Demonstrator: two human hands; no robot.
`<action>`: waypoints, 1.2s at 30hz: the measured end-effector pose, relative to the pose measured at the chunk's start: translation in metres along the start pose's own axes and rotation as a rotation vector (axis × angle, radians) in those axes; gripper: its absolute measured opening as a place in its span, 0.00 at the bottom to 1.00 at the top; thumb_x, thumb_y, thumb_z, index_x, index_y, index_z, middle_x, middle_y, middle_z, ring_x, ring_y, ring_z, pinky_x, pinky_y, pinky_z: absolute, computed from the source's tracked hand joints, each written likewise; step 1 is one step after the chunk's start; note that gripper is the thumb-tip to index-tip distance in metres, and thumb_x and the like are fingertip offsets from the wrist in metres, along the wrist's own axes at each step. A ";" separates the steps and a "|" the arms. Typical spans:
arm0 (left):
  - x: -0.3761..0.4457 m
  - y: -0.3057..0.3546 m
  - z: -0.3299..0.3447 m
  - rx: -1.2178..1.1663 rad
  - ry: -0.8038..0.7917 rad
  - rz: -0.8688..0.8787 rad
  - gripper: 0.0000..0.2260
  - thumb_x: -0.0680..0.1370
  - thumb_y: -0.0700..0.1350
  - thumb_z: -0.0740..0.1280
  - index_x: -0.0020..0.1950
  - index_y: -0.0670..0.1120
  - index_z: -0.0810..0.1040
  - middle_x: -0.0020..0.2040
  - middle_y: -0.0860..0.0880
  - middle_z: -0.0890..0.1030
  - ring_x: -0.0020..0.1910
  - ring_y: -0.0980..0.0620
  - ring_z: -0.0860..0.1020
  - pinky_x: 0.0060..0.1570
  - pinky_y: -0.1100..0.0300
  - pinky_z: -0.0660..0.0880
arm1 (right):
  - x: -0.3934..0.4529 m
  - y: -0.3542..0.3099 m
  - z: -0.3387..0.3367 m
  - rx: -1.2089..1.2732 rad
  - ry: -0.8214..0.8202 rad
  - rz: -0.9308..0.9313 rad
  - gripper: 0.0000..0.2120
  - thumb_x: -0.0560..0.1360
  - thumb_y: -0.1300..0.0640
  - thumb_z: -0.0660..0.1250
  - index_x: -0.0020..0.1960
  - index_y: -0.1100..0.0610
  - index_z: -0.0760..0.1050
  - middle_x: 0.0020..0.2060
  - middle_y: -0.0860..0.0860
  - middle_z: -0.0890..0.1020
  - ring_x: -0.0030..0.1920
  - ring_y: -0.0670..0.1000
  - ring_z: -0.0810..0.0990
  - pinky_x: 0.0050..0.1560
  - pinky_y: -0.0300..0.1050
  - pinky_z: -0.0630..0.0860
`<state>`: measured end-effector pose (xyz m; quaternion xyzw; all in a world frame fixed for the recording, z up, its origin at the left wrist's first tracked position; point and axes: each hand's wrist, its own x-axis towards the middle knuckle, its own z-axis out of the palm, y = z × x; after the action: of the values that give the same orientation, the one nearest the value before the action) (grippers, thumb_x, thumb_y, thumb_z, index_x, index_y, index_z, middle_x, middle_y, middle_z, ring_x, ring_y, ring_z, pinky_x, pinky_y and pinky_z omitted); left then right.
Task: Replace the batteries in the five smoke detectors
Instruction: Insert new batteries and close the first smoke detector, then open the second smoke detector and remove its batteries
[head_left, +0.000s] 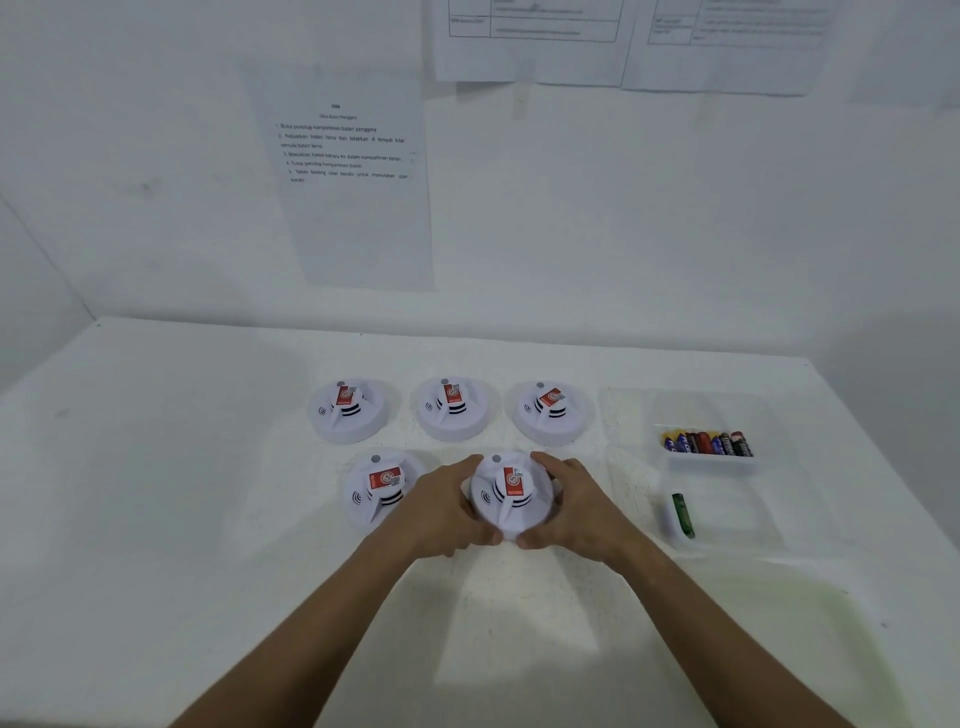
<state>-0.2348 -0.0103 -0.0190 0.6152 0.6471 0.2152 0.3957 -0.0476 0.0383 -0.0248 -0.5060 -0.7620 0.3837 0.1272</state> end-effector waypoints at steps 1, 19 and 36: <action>0.000 -0.001 0.001 0.002 0.001 -0.002 0.32 0.67 0.45 0.78 0.68 0.54 0.70 0.37 0.55 0.81 0.27 0.59 0.78 0.27 0.64 0.75 | 0.002 0.005 0.002 -0.010 0.007 0.007 0.44 0.49 0.42 0.78 0.64 0.50 0.71 0.56 0.47 0.78 0.58 0.52 0.74 0.63 0.56 0.74; -0.062 -0.011 -0.084 0.121 0.321 -0.071 0.30 0.71 0.52 0.74 0.71 0.52 0.69 0.65 0.53 0.74 0.58 0.56 0.74 0.55 0.63 0.71 | 0.006 -0.079 0.020 -0.035 -0.039 -0.181 0.45 0.67 0.49 0.79 0.77 0.51 0.59 0.75 0.47 0.66 0.72 0.50 0.67 0.71 0.49 0.68; -0.054 -0.075 -0.089 0.175 0.113 -0.047 0.20 0.58 0.55 0.74 0.43 0.46 0.74 0.42 0.51 0.74 0.47 0.52 0.72 0.42 0.68 0.67 | 0.054 -0.077 0.088 -0.185 -0.165 -0.175 0.51 0.50 0.35 0.75 0.68 0.55 0.67 0.59 0.51 0.74 0.61 0.54 0.73 0.63 0.54 0.74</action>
<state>-0.3549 -0.0554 -0.0105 0.6188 0.6989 0.1830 0.3082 -0.1755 0.0304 -0.0395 -0.4140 -0.8432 0.3394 0.0497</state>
